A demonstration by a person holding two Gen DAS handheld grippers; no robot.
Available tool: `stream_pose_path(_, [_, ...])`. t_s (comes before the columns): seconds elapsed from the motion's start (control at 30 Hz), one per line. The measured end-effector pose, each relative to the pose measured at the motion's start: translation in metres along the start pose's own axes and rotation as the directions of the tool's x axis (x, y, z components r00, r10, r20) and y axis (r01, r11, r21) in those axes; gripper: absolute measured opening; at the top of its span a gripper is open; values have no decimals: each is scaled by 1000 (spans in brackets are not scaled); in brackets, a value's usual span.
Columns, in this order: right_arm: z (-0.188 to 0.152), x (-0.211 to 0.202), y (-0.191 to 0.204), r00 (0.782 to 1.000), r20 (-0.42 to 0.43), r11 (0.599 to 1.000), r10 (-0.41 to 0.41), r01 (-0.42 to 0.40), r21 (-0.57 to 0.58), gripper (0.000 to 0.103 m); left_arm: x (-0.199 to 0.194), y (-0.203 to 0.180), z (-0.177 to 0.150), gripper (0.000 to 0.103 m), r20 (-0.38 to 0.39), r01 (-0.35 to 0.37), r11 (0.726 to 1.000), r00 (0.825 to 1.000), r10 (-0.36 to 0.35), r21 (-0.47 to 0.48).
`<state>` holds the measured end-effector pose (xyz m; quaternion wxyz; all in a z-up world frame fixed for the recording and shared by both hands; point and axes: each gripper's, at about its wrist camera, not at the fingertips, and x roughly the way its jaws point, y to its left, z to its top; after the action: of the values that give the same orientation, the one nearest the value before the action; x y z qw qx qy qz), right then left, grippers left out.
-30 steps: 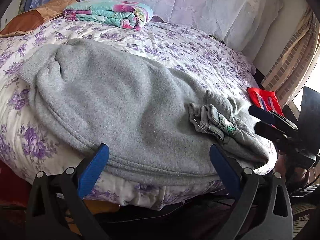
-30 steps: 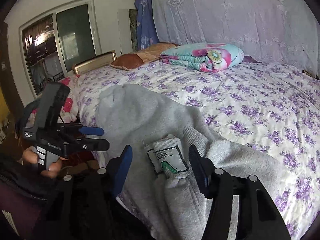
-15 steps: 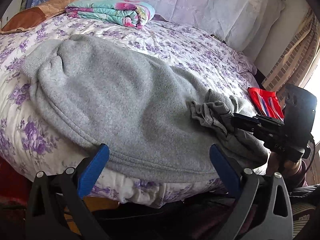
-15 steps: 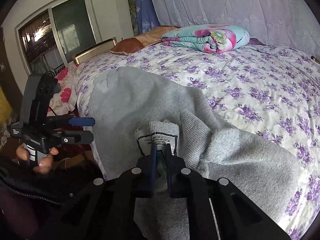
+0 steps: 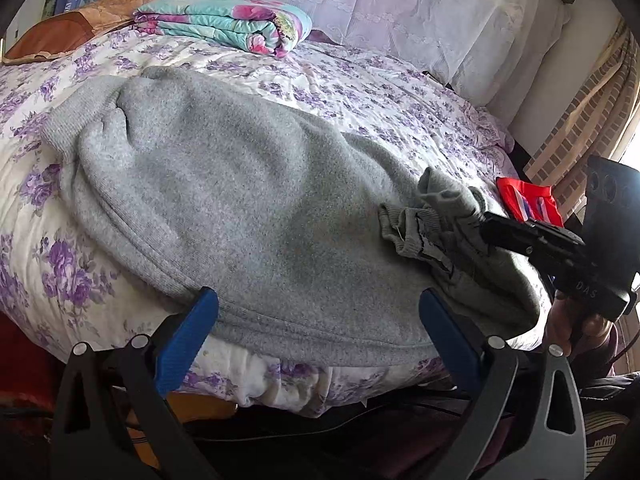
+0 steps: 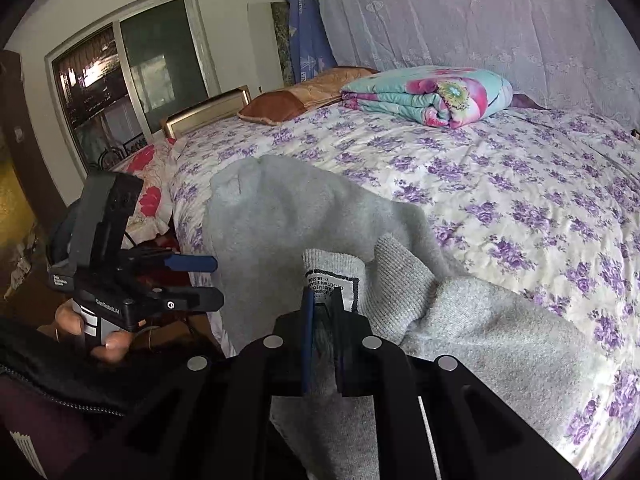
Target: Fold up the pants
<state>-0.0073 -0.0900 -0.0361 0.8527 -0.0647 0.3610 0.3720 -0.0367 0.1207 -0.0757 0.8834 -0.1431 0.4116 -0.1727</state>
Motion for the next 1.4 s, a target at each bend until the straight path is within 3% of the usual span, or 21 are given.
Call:
stream_pose_path(0.1, [-17, 39, -2, 992, -125, 1000, -13, 13, 4, 10, -5, 3, 0, 98, 1, 15, 1000, 1000, -15, -25])
stream_pose_path(0.2, [-22, 31, -3, 997, -75, 1000, 7, -6, 17, 15, -24, 20, -1, 98, 37, 14, 995, 999, -11, -97])
stream_pose_path(0.23, [-22, 24, -1, 999, -47, 1000, 12, -11, 18, 34, -31, 29, -2, 98, 53, 13, 991, 999, -6, -136])
stream_pose_path(0.3, [-25, 2, 8, 999, 45, 1000, 28, -29, 2, 62, -41, 53, -1, 98, 78, 30, 974, 997, -13, -226])
stream_pose_path(0.37, [-32, -14, 16, 993, 108, 999, 53, -51, -16, 64, -38, 80, 2, 98, 81, 49, 943, 996, -24, -329])
stream_pose_path(0.47, [-37, -24, 16, 989, 136, 998, 56, -59, 22, 64, -18, 109, 12, 98, 98, 107, 899, 993, -71, -425])
stream_pose_path(0.63, [-47, -38, 5, 986, 164, 995, 31, -47, 93, 64, 3, 122, 38, 98, 187, 171, 883, 978, -97, -438])
stream_pose_path(0.73, [-54, -48, -5, 981, 195, 989, 17, -45, 142, 64, 13, 130, 47, 98, 224, 151, 870, 973, -48, -469])
stream_pose_path(0.8, [-60, -54, -10, 977, 212, 983, 4, -43, 176, 64, 19, 122, 55, 98, 202, 97, 886, 979, -4, -454])
stream_pose_path(0.87, [-66, -60, -16, 973, 230, 977, -9, -40, 211, 64, 17, 113, 56, 92, 231, 98, 899, 973, 3, -426])
stream_pose_path(0.93, [-73, -66, -22, 969, 246, 969, -26, -36, 243, 64, 13, 106, 54, 46, 250, 119, 914, 968, -20, -387])
stream_pose_path(0.97, [-76, -70, -25, 967, 253, 966, -37, -31, 257, 64, 11, 103, 53, 37, 256, 116, 920, 967, -18, -375])
stream_pose_path(1.13, [-88, -82, -42, 958, 274, 946, -81, -13, 323, 64, -18, 69, 55, 32, 317, 132, 953, 947, -41, -272])
stream_pose_path(1.27, [-99, -95, -57, 945, 298, 924, -137, 14, 381, 64, -49, -9, 64, 32, 333, 135, 990, 936, -116, -35])
stream_pose_path(1.33, [-105, -105, -66, 932, 316, 909, -175, 30, 415, 64, -56, -55, 64, 32, 311, 121, 987, 939, -147, 102])
stream_pose_path(1.4, [-112, -118, -75, 916, 337, 892, -216, 45, 450, 64, -57, -105, 56, 32, 253, 142, 957, 945, -207, 252])
